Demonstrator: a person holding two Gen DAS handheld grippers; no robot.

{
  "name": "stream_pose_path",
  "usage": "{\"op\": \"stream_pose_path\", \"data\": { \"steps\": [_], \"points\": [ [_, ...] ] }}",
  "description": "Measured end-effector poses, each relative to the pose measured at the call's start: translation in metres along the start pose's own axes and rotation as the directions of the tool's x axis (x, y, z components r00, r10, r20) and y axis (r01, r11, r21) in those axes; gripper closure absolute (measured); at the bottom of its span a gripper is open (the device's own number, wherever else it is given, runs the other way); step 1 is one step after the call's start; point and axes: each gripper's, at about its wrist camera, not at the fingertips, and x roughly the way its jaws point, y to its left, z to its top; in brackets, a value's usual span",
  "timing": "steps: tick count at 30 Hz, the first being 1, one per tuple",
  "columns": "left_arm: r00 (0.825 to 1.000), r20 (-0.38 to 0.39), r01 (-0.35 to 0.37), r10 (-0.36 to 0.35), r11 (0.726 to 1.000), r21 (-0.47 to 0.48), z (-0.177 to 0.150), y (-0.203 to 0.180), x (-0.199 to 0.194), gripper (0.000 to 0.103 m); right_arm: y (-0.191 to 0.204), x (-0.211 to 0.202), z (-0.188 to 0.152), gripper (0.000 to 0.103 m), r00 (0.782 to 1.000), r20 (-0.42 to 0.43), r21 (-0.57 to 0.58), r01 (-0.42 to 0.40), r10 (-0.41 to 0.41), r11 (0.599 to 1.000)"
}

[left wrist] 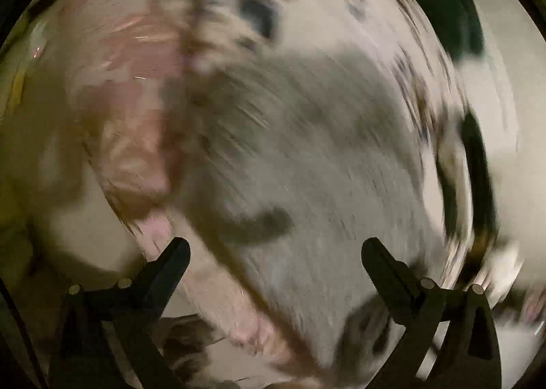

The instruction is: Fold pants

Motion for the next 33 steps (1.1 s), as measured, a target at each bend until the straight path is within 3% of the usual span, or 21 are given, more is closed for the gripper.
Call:
{"op": "stream_pose_path", "data": {
  "steps": [5,6,7,8,10,15,18,22,27,28,31,33],
  "points": [
    [0.995,0.073,0.067,-0.062,0.995,-0.067,0.041,0.017,0.026,0.005,0.033,0.024,0.007,0.015,0.998,-0.039,-0.085,0.037,-0.041,0.996],
    [0.991,0.101,0.099,-0.093,0.994,-0.055,0.043,0.015,0.03,0.027,0.037,0.028,0.009,0.015,0.998,-0.047,-0.092,0.048,-0.052,0.995],
    [0.983,0.134,0.131,-0.126,0.991,-0.027,0.047,0.012,0.03,0.059,0.04,0.031,0.011,0.015,0.997,-0.054,-0.094,0.054,-0.06,0.994],
    [0.981,0.15,0.126,-0.126,0.992,0.013,0.049,0.005,0.032,0.064,0.042,0.034,0.013,0.015,0.996,-0.062,-0.096,0.06,-0.066,0.994],
    [0.97,0.177,0.155,-0.169,0.984,0.089,0.047,-0.009,0.028,0.083,0.045,0.038,0.015,0.015,0.994,-0.073,-0.097,0.076,-0.083,0.992],
    [0.957,0.199,0.167,-0.211,0.962,0.218,0.031,-0.039,-0.004,0.087,0.056,0.043,0.017,0.015,0.993,-0.079,-0.105,0.078,-0.086,0.991],
    [0.946,0.191,0.192,-0.262,0.928,0.32,0.01,-0.07,-0.031,0.087,0.058,0.036,0.018,0.015,0.996,-0.065,-0.103,0.055,-0.062,0.993],
    [0.922,0.115,0.259,-0.369,0.809,0.527,-0.044,-0.139,-0.063,0.087,0.046,0.012,0.02,0.015,1.0,-0.013,-0.075,0.016,-0.017,0.997],
    [0.901,-0.076,0.352,-0.428,0.614,0.707,-0.144,-0.233,-0.059,0.087,-0.01,-0.042,0.025,0.015,0.997,0.077,0.017,0.001,-0.003,1.0],
    [0.896,-0.134,0.381,-0.424,0.575,0.724,-0.173,-0.249,-0.051,0.087,-0.024,-0.052,0.026,0.015,0.996,0.093,0.035,0.009,-0.012,0.999],
    [0.901,-0.258,0.412,-0.348,0.505,0.759,-0.235,-0.277,-0.017,0.087,-0.08,-0.082,0.024,0.015,0.992,0.117,0.107,0.041,-0.054,0.993],
    [0.916,-0.324,0.4,-0.236,0.502,0.766,-0.27,-0.284,0.025,0.085,-0.12,-0.096,0.022,0.015,0.99,0.109,0.145,0.071,-0.087,0.987]
  ]
}}
